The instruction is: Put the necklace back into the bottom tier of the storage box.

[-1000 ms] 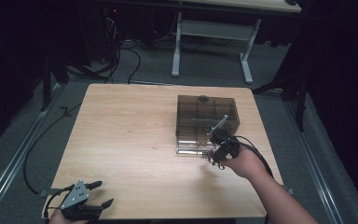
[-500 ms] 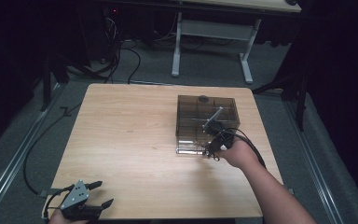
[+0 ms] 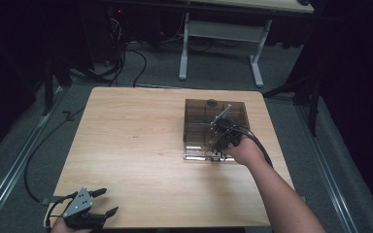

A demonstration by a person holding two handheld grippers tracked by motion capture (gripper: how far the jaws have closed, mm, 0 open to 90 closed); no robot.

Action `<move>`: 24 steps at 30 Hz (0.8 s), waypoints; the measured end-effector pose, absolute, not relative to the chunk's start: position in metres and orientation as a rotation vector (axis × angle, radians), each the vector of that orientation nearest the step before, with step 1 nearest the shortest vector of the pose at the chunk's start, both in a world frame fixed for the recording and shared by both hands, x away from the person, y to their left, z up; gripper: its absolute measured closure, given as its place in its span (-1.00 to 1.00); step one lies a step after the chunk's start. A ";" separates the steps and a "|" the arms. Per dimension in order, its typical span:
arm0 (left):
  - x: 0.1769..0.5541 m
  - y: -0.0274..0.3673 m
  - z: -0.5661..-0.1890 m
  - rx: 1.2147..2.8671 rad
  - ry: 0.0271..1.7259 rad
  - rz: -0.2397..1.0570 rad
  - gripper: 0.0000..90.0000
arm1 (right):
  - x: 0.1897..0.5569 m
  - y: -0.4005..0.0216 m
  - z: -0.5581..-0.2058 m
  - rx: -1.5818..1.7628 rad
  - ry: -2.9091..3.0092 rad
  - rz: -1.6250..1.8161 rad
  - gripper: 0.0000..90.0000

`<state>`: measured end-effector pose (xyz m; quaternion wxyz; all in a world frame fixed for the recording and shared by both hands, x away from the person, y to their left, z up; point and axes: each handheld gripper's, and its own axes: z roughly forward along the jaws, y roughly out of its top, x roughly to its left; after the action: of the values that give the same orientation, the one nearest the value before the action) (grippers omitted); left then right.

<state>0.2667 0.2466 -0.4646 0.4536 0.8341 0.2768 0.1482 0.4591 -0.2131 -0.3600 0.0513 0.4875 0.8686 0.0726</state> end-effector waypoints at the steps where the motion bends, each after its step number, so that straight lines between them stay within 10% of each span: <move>1: 0.267 0.247 -0.465 2.059 0.683 0.366 -0.49 | 0.461 -0.213 -0.362 1.480 2.645 0.214 0.65; 24: 0.267 0.246 -0.465 2.062 0.683 0.366 -0.49 | 0.467 -0.216 -0.375 1.488 2.639 0.180 0.65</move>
<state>0.2667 0.2463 -0.4647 0.4526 0.8348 0.2764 0.1480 0.4668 -0.2163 -0.3748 0.0532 0.4897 0.8683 0.0591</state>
